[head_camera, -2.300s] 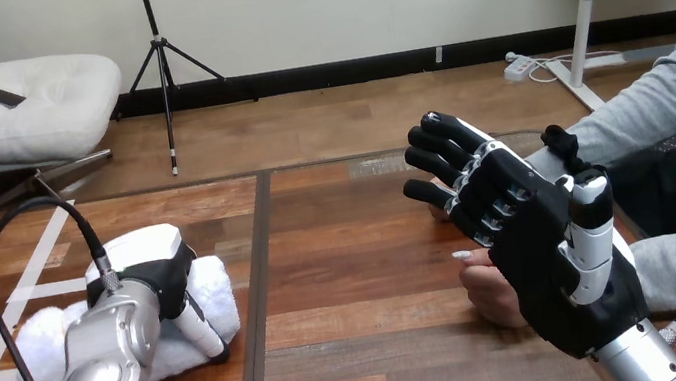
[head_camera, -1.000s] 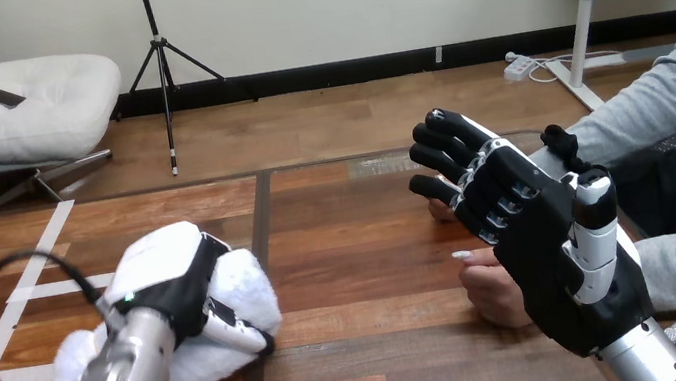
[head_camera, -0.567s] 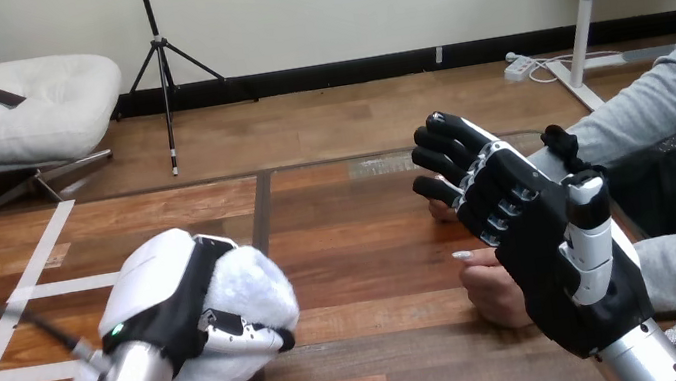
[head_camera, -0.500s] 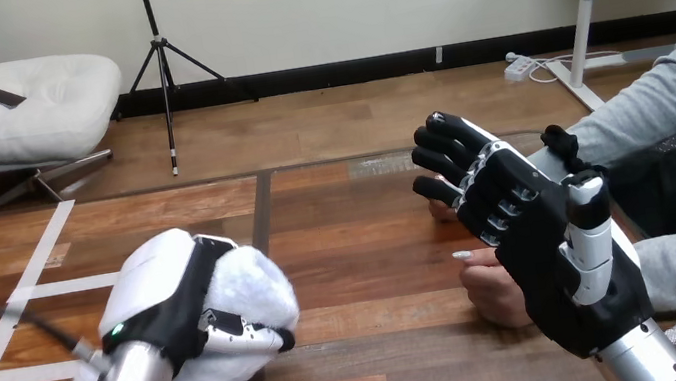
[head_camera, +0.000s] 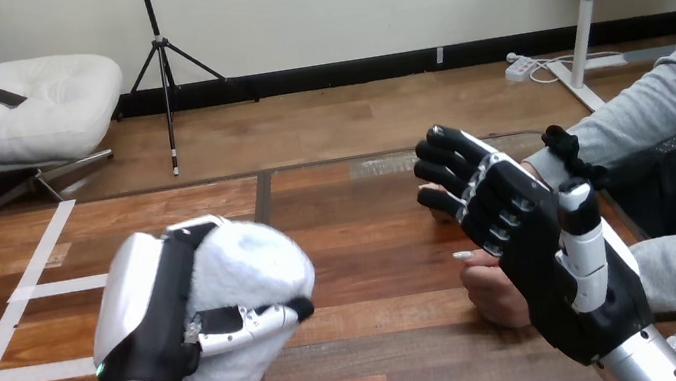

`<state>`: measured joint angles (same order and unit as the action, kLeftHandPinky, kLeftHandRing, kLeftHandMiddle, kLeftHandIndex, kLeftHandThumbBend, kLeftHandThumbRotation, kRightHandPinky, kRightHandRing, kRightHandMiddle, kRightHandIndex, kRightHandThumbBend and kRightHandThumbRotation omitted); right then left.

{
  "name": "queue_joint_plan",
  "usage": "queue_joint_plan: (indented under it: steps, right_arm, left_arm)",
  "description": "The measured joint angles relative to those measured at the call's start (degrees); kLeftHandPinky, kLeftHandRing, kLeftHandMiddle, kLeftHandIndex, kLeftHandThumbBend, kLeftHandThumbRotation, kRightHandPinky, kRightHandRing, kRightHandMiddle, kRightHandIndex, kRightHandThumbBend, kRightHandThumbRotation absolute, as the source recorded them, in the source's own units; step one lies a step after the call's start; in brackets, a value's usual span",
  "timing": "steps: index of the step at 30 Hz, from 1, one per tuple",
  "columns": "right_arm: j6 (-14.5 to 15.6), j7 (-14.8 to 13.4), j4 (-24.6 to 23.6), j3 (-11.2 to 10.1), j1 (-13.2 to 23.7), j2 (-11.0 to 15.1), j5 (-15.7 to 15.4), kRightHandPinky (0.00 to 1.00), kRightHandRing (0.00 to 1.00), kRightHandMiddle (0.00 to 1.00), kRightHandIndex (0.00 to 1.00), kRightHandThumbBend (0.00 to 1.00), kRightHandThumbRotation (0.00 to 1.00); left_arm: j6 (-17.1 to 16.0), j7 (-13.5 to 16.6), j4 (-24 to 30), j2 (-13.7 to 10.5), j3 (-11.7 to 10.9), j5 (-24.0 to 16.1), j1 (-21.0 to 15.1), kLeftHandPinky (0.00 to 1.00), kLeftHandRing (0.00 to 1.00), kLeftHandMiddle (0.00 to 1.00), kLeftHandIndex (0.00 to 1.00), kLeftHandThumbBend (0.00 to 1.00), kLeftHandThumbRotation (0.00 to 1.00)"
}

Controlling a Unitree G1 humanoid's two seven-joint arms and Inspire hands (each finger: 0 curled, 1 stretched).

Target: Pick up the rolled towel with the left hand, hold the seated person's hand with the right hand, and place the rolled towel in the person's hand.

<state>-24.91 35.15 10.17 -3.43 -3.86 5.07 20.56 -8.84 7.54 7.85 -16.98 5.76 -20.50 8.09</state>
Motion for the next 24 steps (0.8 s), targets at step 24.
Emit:
queue_joint_plan:
  steps: [24]
  right_arm:
    - [-2.5, 0.7, 4.7, -1.2, 3.7, 4.5, -3.9, 0.96, 0.93, 0.92, 0.89, 0.88, 1.00]
  left_arm:
    - [-13.3, 1.8, 3.1, 4.2, -6.2, 7.5, 1.5, 0.27, 0.32, 0.37, 0.40, 0.63, 0.00]
